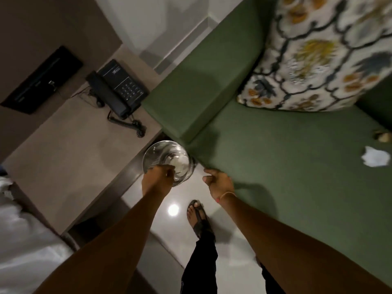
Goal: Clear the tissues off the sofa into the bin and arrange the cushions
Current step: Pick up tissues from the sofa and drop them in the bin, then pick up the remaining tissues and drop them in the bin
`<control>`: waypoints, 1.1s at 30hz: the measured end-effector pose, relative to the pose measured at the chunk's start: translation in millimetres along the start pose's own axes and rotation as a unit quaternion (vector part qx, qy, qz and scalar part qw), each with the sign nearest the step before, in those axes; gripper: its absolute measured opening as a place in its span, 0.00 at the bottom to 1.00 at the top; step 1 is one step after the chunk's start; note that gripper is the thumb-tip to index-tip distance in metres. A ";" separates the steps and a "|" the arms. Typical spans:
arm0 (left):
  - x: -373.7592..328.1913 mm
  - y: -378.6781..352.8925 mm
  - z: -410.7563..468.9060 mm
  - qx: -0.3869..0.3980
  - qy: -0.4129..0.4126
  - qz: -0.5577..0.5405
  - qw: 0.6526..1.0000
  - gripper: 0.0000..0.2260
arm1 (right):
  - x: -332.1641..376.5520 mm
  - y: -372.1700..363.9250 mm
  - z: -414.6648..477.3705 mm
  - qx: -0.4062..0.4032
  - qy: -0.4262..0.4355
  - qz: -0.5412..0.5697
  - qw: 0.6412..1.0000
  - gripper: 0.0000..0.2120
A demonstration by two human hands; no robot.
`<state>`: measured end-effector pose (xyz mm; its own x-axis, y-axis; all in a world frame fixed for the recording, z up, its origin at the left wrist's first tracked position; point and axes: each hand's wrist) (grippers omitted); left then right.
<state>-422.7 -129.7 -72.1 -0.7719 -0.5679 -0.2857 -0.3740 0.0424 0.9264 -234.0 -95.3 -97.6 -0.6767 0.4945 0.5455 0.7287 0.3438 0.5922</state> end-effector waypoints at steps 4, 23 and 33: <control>-79.2 3.4 -16.0 0.025 -0.093 0.031 0.995 0.10 | -45.1 90.0 -7.3 -0.038 -0.038 0.007 0.999 0.14; -501.6 -156.4 -162.7 0.079 -0.417 0.023 0.905 0.16 | -404.4 417.4 -34.1 -0.321 -0.199 -0.018 0.926 0.20; -548.7 -236.5 -135.9 0.041 -0.470 0.104 0.875 0.16 | -478.3 407.6 -14.3 -0.331 -0.162 -0.132 0.920 0.21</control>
<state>159.2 60.2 -101.1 -0.8950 0.3858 -0.2238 -0.1810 0.1444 0.9728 385.2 -203.1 -108.7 -0.6762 0.7122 0.1884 0.2470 -0.0218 0.9688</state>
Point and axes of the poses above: each hand's wrist, its own z-axis towards the middle knuckle, its own y-axis out of the back of the hand, x = y × z, and after that the axes turned 14 degrees about -x, right-handed
